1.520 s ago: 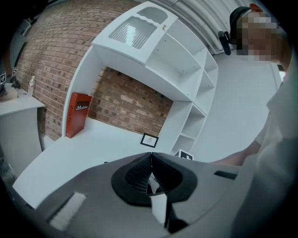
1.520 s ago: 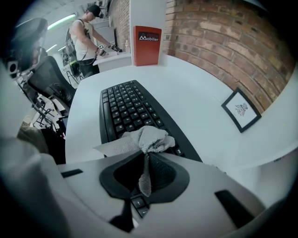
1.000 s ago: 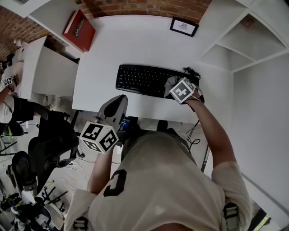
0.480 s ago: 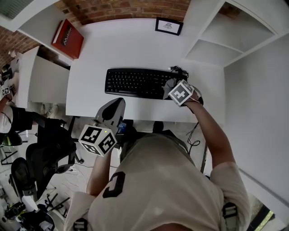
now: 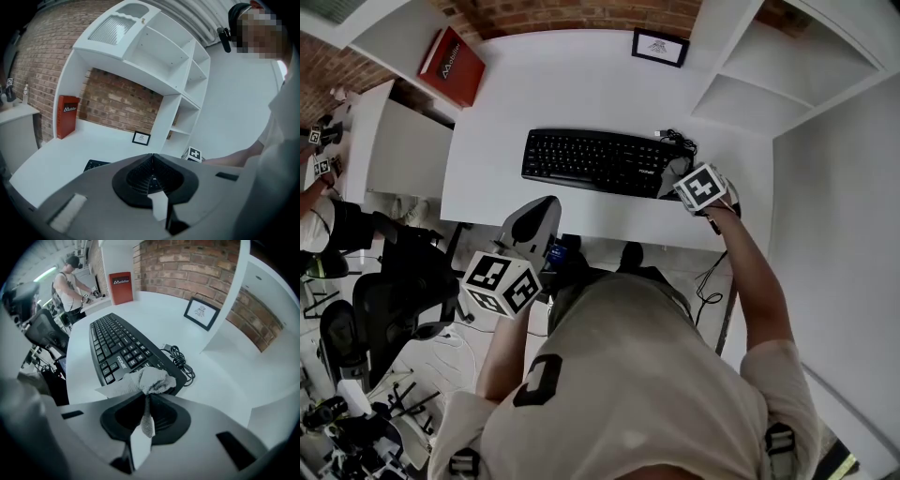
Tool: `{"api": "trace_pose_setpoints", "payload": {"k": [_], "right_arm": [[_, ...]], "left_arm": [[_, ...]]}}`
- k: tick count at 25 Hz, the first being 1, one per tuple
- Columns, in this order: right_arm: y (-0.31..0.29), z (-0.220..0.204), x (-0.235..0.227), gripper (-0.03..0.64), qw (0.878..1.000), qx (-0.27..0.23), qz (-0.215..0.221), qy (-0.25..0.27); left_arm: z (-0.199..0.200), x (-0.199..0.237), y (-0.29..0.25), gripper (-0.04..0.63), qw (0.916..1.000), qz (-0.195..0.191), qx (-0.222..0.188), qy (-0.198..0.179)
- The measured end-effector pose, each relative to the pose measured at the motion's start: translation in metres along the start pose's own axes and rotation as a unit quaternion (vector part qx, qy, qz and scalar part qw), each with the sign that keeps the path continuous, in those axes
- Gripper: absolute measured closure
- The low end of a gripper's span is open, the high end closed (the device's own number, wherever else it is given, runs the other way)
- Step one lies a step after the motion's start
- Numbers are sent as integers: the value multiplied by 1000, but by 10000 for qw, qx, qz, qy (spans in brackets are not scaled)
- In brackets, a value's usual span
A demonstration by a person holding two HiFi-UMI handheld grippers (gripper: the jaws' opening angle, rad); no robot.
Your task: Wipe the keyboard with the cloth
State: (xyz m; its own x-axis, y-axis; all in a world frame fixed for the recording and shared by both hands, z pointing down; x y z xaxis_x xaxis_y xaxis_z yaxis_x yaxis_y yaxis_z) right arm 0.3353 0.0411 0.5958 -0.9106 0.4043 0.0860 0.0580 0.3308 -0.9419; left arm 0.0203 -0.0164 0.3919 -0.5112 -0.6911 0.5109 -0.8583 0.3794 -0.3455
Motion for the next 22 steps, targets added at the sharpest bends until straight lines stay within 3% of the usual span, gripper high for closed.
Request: {"api": "trace_pose_setpoints", "payload": {"k": [7,9,11,13,16,18,20,22], "right_arm": [[13,-13,-1,591,9985,-260,-89,-475],[22,-7,6,591,9956,-592,-27,-729],[36,7,14,591,9844,-1197,218,-1270],[55,26,24,591,9568,-1972,609,-2048],[83,60,46,591,8915,-3037,1333,-3086],[97,83,66,591,8551,-3488,1709,-3433],[106,105,90,591,8338,-3750,1980,-3536],[108,126,113,591,8208,-3859,2213,-3582]], "left_arm": [[-1,8,27,591,9995,295,-122,55],[1,16,35,591,9994,286,-172,70],[6,24,40,591,9994,252,-221,82],[12,33,46,591,9995,203,-245,78],[25,49,58,591,9995,112,-286,64],[29,65,69,591,9994,104,-311,104],[30,84,79,591,9993,106,-302,167],[31,100,87,591,9994,72,-266,227]]}}
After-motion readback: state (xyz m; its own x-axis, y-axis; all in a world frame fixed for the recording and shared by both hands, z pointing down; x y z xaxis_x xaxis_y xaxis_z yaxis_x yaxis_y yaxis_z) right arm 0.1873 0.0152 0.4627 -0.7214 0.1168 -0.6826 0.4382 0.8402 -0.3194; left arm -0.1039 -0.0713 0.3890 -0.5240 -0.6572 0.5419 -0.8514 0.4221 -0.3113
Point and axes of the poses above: the fingertips, and each gripper's own axes: y backward along the fingers, x to its left, z out of its top, the point moved 5 cm from there along y, backward along the fingers, and after that the axes turned 12 degrees about y, right-handed, at the moved point
